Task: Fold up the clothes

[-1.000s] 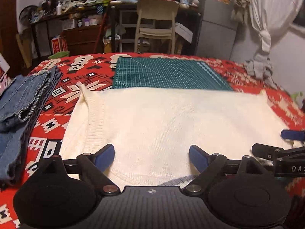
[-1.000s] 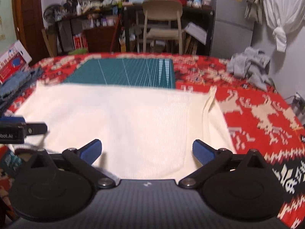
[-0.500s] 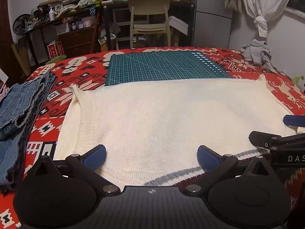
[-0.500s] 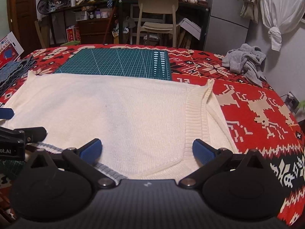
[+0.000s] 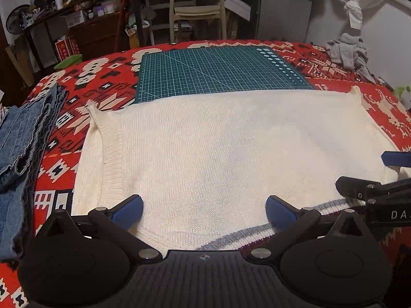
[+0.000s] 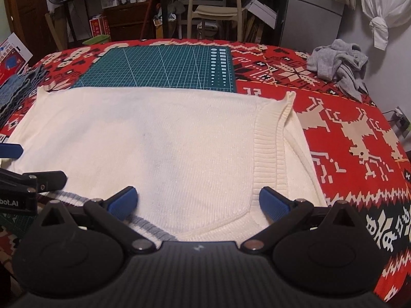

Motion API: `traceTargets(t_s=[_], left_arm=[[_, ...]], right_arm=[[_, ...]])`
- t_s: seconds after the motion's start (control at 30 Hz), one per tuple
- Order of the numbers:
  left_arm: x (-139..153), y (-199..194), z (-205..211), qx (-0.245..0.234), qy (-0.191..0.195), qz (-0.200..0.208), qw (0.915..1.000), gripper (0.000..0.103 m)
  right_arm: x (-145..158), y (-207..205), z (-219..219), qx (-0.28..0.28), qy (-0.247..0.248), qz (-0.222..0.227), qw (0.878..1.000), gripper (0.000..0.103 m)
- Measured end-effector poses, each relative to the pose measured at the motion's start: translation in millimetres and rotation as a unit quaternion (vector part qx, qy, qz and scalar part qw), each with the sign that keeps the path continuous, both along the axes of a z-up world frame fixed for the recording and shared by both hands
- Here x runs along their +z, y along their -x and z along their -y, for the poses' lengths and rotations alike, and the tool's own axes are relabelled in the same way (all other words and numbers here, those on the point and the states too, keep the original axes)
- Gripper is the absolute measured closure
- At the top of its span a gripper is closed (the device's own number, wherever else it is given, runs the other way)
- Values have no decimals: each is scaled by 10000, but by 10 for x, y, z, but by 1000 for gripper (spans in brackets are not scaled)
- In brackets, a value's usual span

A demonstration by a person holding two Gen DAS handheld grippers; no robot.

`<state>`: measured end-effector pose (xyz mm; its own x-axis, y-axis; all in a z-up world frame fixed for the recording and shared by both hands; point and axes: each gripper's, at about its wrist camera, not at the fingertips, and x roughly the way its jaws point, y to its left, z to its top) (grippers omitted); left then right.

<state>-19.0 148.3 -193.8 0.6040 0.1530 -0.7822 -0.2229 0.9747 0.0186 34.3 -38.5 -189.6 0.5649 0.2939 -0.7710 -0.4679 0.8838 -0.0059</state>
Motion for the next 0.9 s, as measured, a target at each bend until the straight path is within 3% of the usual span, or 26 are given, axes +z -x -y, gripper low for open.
traceTargets(t_s=[0.03, 0.13, 0.27, 0.33, 0.4, 0.5, 0.57, 0.63, 0.9], left_arm=[[11, 10, 0, 84, 5, 33, 10000, 1], [115, 39, 14, 286, -77, 170, 9994, 24], [292, 42, -38, 184, 134, 407, 9989, 28], [388, -13, -42, 69, 189, 478, 9987, 37], [433, -81, -71, 18, 198, 494, 9986, 54], [440, -222, -138, 18, 235, 440, 9988, 74], [444, -316, -183, 18, 259, 403, 9988, 83], [429, -414, -220, 7, 284, 353, 9990, 85], [238, -710, -322, -165, 442, 80, 9989, 87]], right_arm=[[11, 7, -3, 17, 1, 19, 10000, 1], [52, 32, -14, 90, -8, 92, 9999, 1], [290, 88, 31, 118, -286, 436, 9986, 5], [347, 14, 13, 90, -277, 545, 9981, 11], [390, -74, -14, 66, -243, 632, 9977, 17], [455, -207, -54, 31, -193, 762, 9969, 40], [498, -295, -80, 7, -159, 849, 9963, 78], [445, -420, -146, -10, -64, 749, 9972, 91], [204, -652, -357, 194, -83, 428, 9989, 93]])
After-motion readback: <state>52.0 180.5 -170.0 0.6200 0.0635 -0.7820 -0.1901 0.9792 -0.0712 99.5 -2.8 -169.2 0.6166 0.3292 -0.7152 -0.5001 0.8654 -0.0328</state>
